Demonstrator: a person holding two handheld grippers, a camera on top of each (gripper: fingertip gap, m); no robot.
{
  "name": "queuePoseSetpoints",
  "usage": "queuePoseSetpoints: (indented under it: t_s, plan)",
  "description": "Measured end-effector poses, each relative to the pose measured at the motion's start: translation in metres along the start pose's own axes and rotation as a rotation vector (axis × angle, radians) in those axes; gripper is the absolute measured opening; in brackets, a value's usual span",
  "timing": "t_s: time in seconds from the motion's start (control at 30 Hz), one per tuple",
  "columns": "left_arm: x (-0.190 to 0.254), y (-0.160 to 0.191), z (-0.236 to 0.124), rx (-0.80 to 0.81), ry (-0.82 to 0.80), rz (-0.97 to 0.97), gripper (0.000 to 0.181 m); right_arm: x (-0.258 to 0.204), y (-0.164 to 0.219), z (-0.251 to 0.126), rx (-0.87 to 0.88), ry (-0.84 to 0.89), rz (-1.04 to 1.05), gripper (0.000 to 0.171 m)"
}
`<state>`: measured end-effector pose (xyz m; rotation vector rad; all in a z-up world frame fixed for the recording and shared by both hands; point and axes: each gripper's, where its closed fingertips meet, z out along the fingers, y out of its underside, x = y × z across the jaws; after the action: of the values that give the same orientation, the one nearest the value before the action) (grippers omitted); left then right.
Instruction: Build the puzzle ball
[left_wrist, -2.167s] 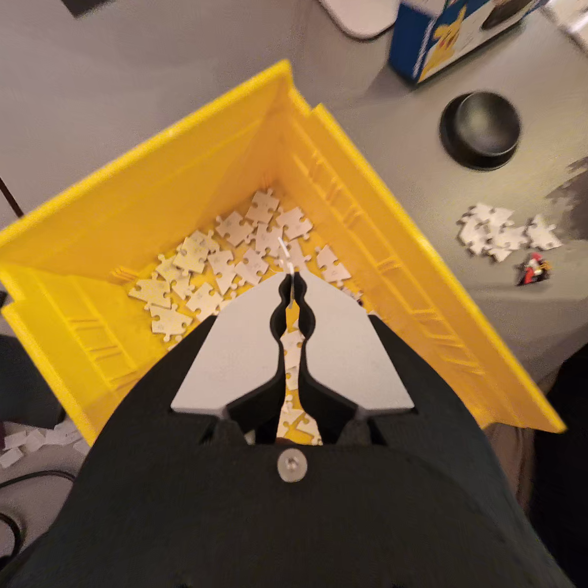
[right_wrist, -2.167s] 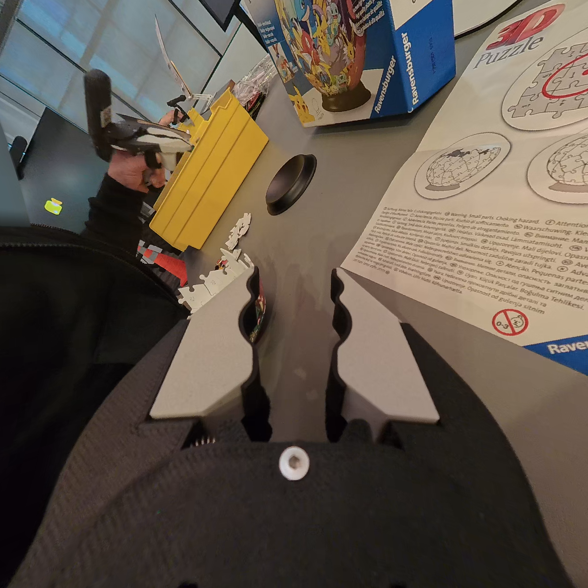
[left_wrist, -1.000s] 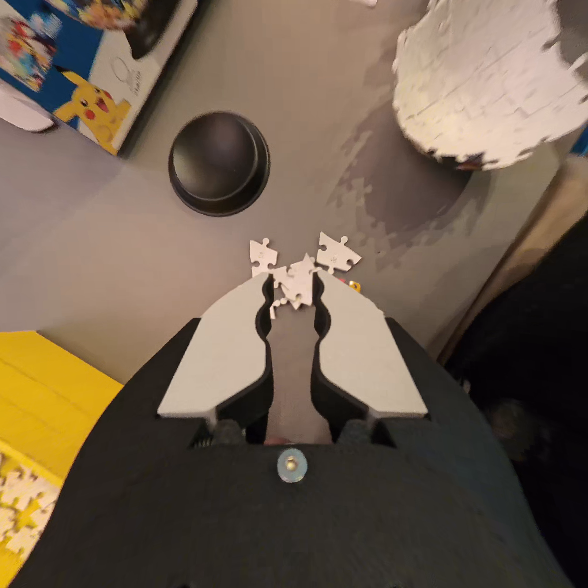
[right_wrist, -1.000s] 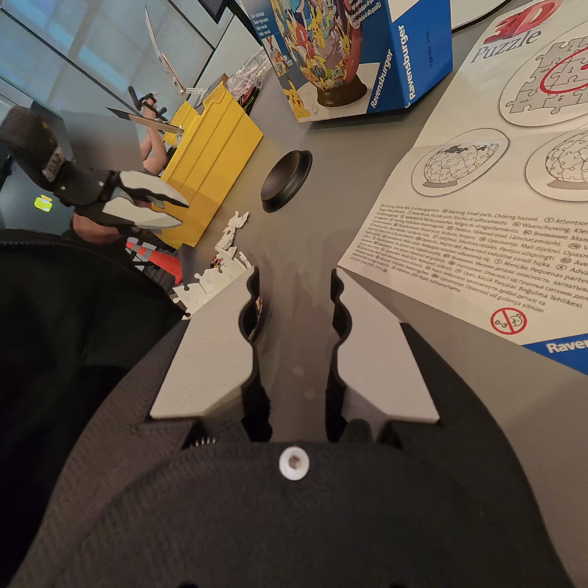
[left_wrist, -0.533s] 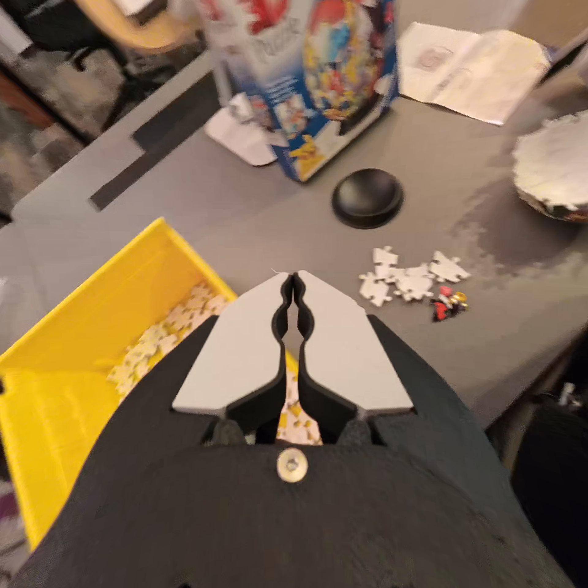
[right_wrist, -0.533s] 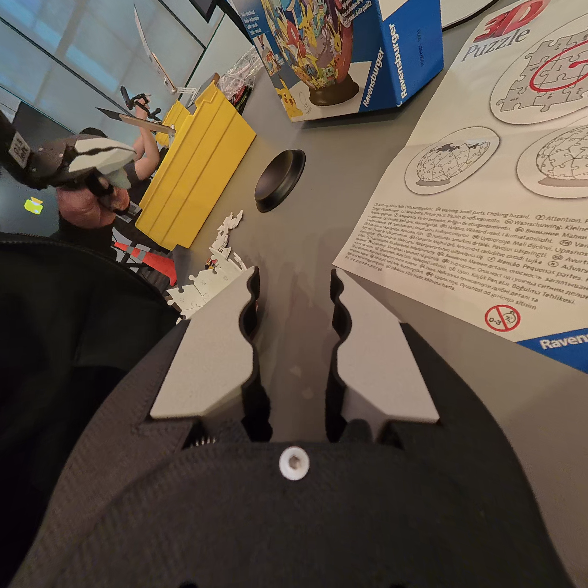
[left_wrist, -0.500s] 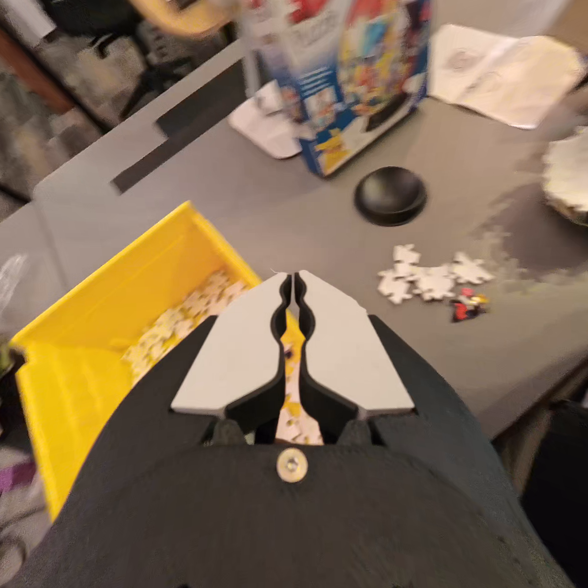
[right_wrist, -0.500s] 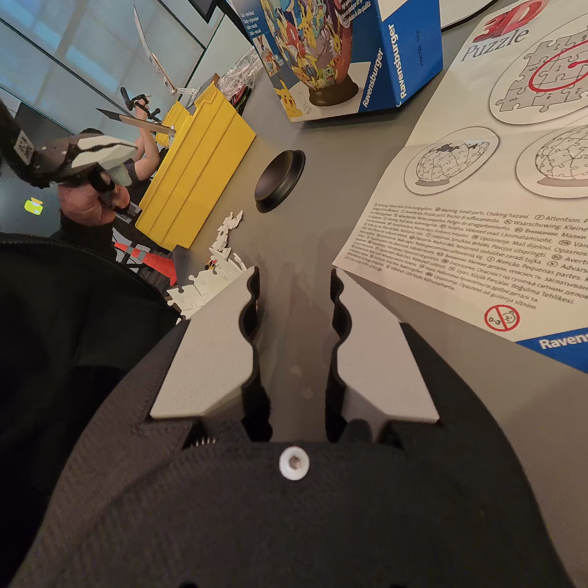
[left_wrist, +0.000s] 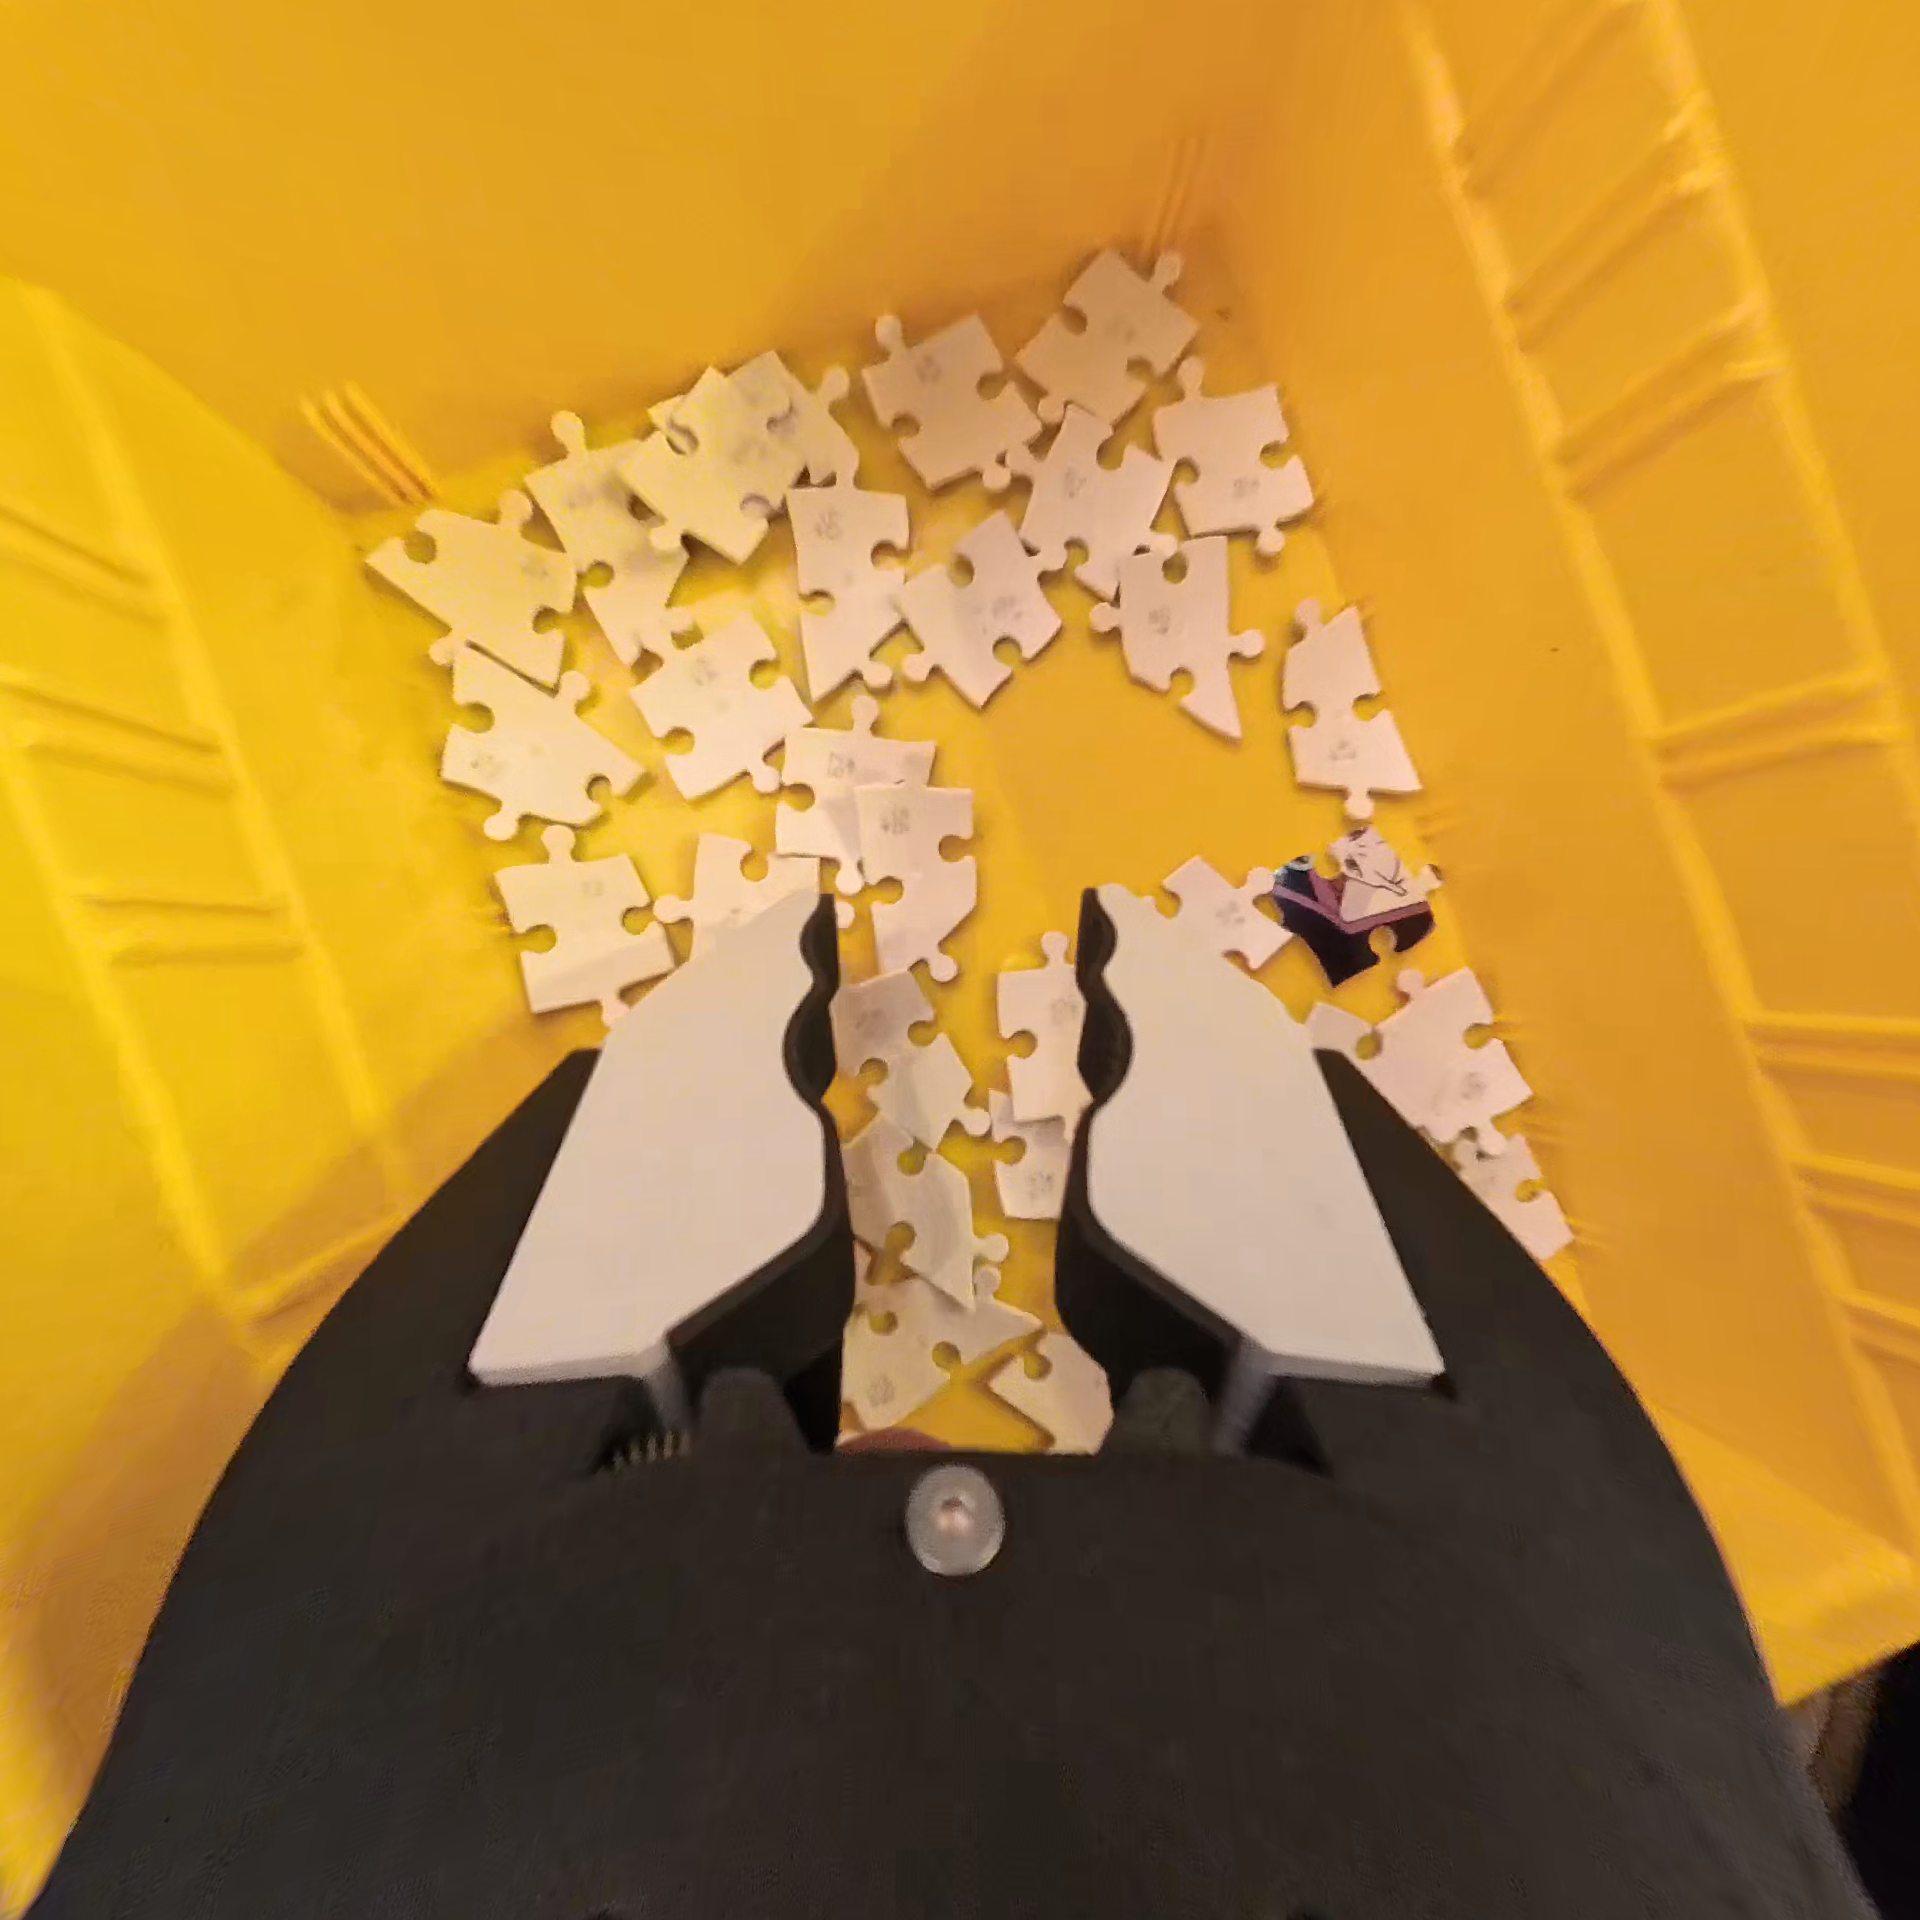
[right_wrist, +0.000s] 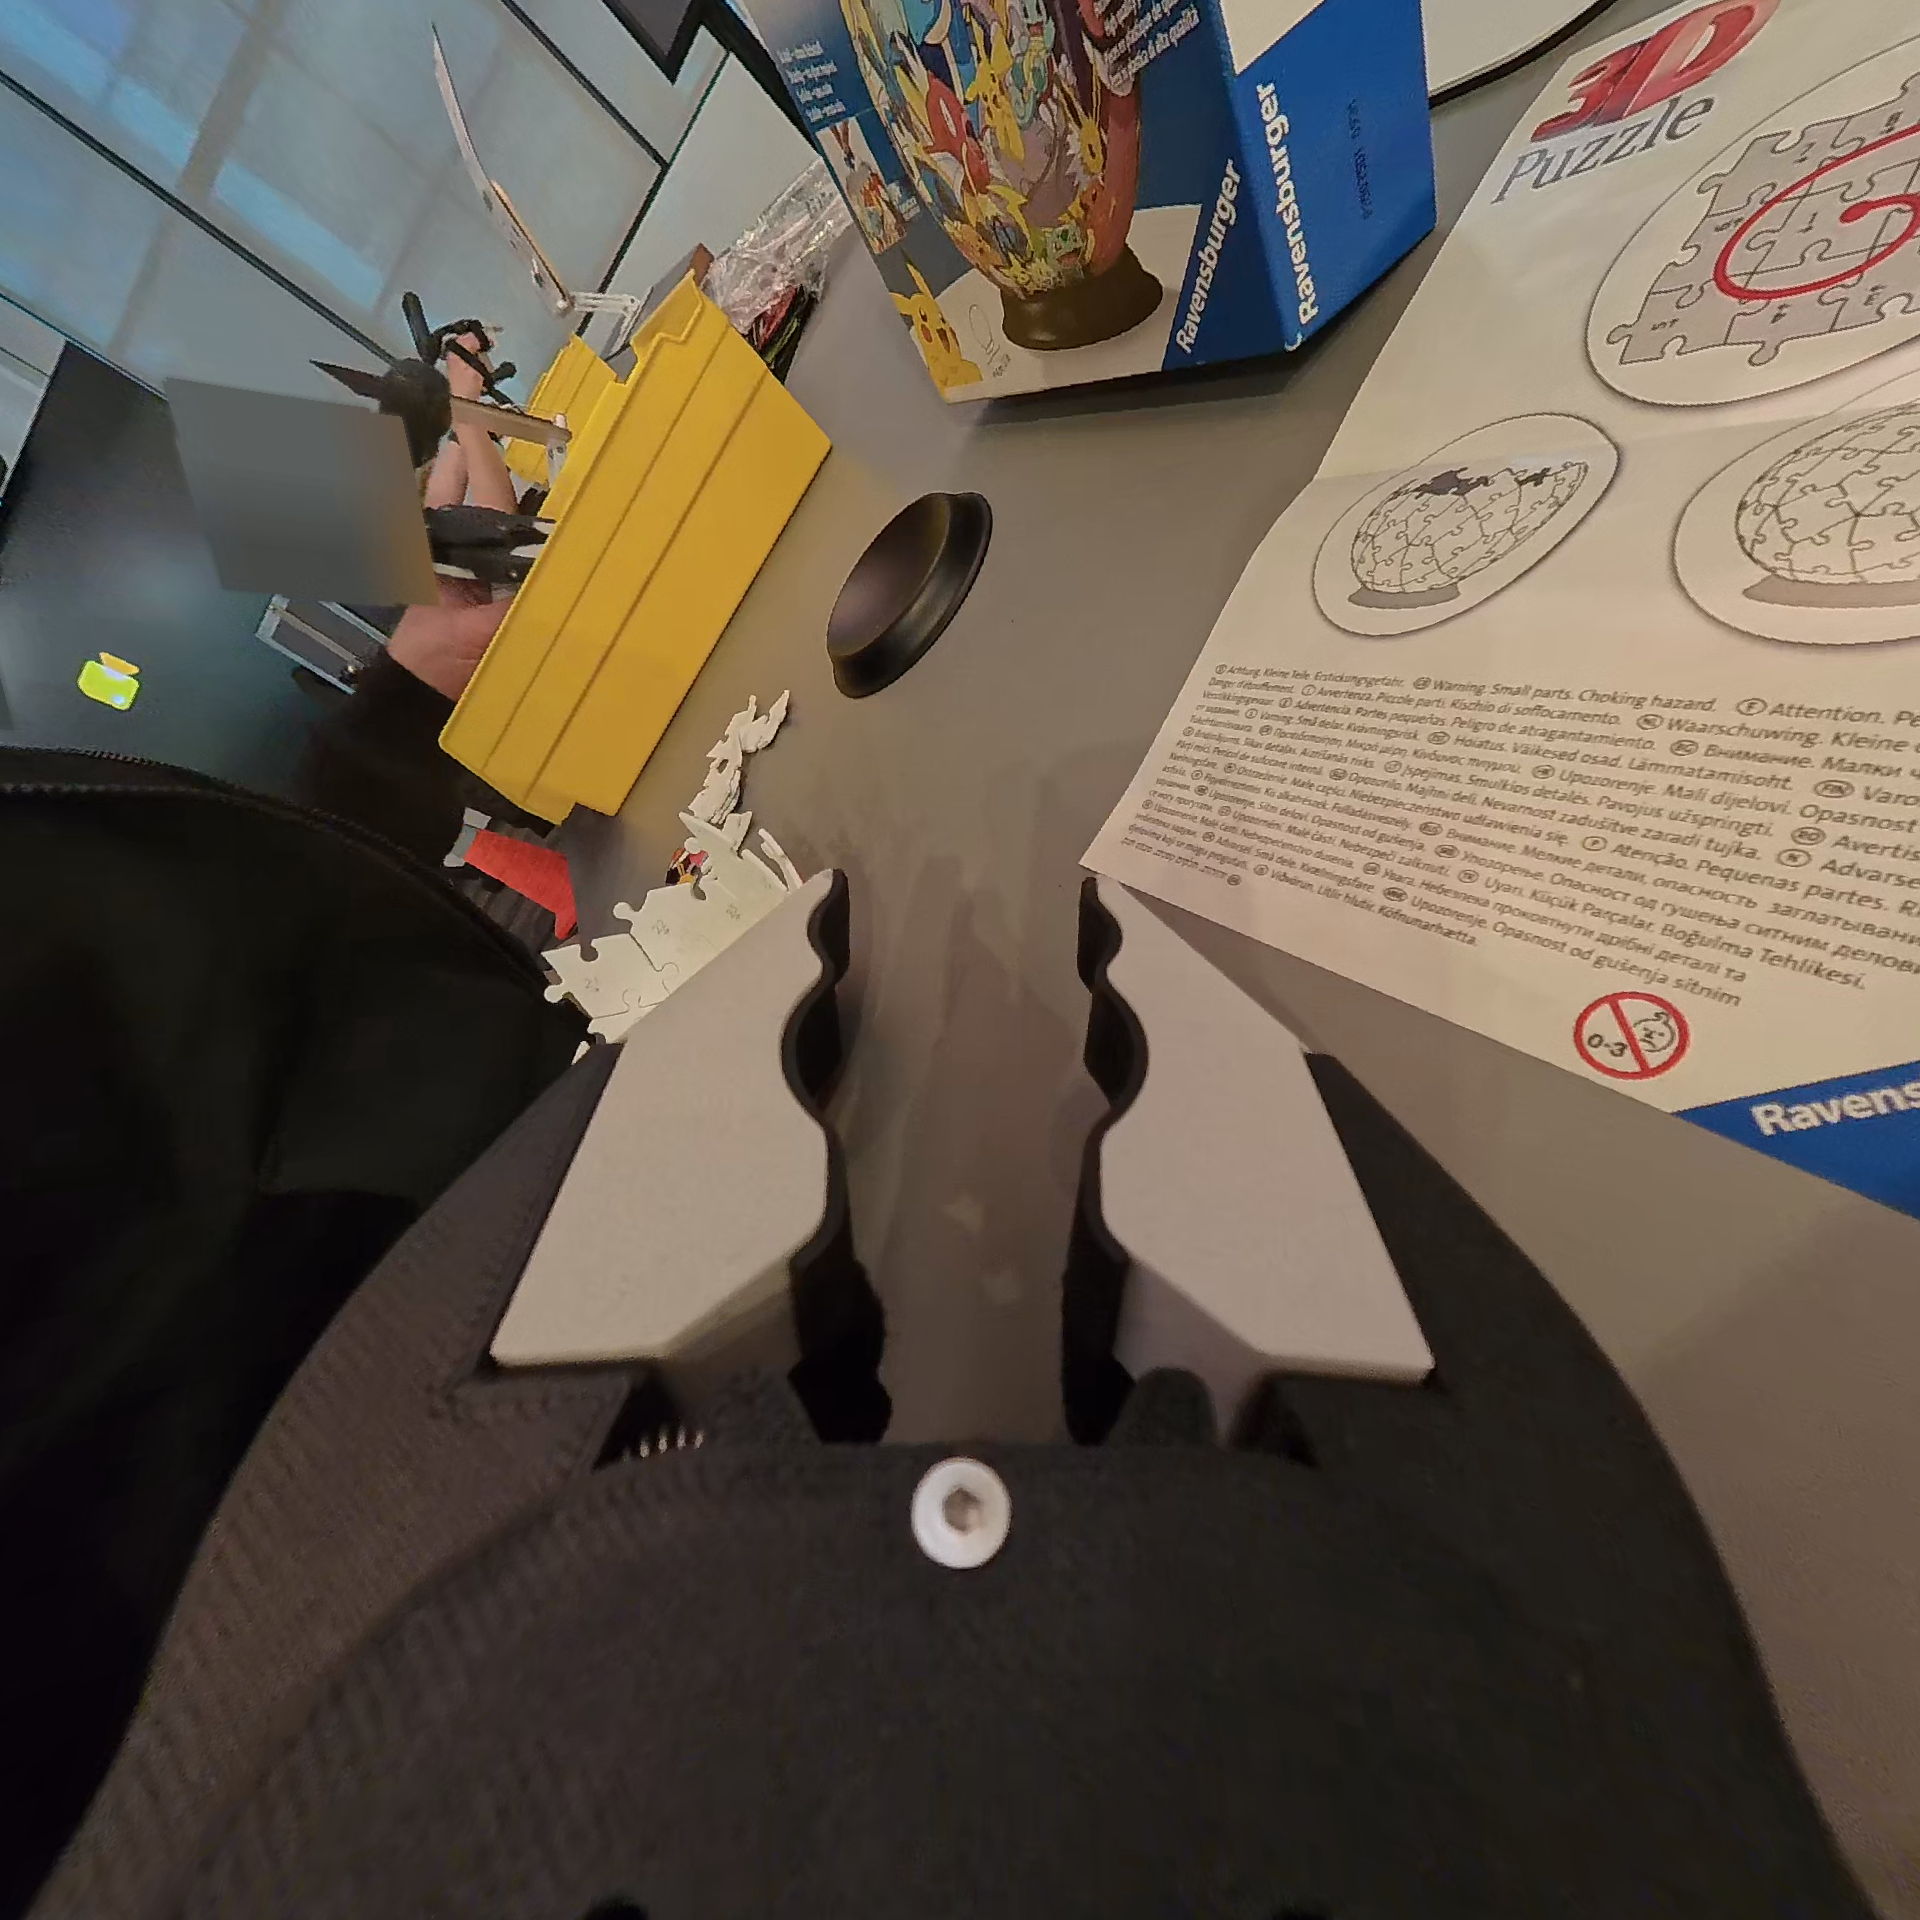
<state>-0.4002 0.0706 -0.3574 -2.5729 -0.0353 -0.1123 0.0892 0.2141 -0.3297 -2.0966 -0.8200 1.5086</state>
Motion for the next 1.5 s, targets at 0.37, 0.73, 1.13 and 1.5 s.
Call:
queuePoseSetpoints:
  t_s: [0.37, 0.73, 1.13, 1.5]
  plan:
    - [0.015, 0.003, -0.006, -0.041, 0.096, -0.029, 0.038, 0.0, -0.001, -0.001, 0.005, -0.005, 0.003, 0.043]
    - [-0.049, -0.034, 0.035, -0.088, -0.187, -0.01, 0.072, -0.002, -0.001, -0.001, 0.006, -0.015, -0.006, 0.043]
    - [-0.031, -0.049, 0.046, -0.043, 0.006, -0.143, 0.121, -0.006, -0.002, -0.003, 0.02, -0.039, -0.011, 0.043]
    - [-0.025, -0.025, 0.012, -0.057, -0.073, -0.067, 0.108, -0.006, -0.002, -0.003, 0.02, -0.042, -0.009, 0.043]
